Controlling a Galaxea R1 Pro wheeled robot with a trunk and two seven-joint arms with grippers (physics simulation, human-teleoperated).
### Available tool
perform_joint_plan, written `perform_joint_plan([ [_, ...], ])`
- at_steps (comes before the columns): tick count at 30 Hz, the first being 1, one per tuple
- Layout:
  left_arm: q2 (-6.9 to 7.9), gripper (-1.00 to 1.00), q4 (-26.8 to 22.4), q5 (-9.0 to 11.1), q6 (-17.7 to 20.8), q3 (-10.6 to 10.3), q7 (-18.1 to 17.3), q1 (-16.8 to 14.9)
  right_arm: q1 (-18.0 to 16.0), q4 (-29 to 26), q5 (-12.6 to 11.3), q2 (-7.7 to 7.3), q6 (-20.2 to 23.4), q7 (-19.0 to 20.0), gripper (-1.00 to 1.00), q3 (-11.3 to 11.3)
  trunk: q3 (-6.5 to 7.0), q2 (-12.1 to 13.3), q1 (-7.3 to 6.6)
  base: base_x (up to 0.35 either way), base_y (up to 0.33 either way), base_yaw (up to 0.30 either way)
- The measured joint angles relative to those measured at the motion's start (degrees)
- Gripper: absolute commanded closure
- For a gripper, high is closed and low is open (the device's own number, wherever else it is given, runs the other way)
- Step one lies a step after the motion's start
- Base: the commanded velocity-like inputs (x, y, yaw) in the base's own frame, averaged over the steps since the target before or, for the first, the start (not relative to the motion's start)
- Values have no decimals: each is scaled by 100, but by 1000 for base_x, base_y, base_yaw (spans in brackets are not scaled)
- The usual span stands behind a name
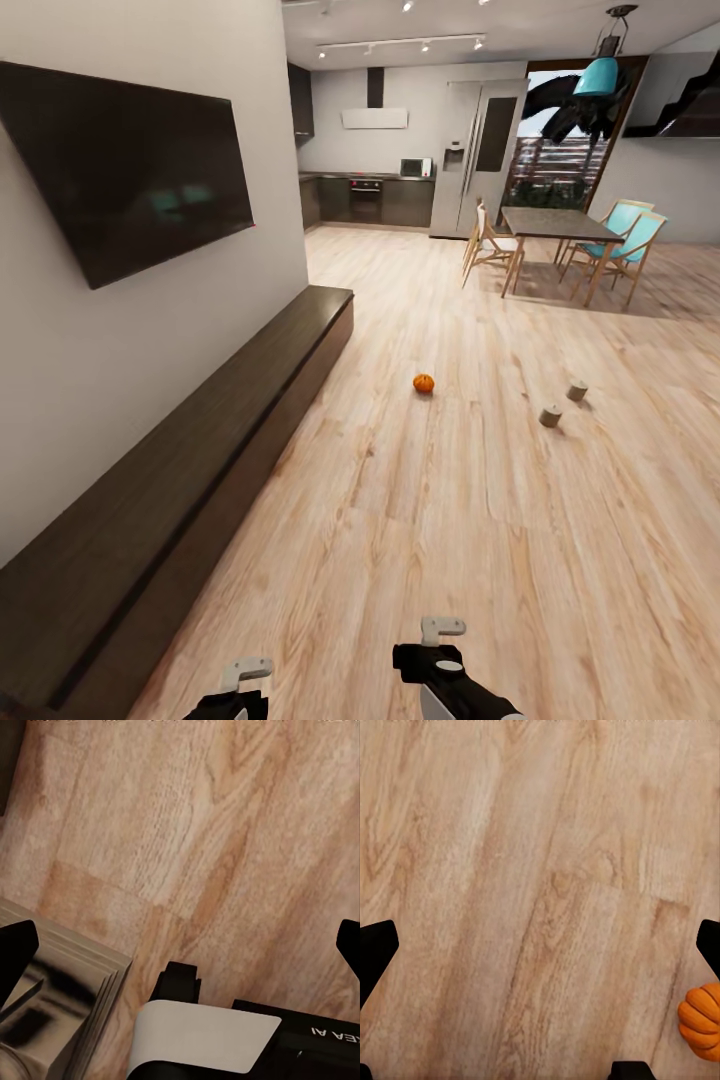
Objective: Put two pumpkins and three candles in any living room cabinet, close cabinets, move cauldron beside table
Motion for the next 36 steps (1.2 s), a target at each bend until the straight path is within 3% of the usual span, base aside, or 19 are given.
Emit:
perform_joint_plan([
  [36, 0, -100, 0, 0, 1, -2, 0, 0, 2, 0, 0, 0, 0, -2, -100, 0, 0, 0, 0, 77, 0, 0],
])
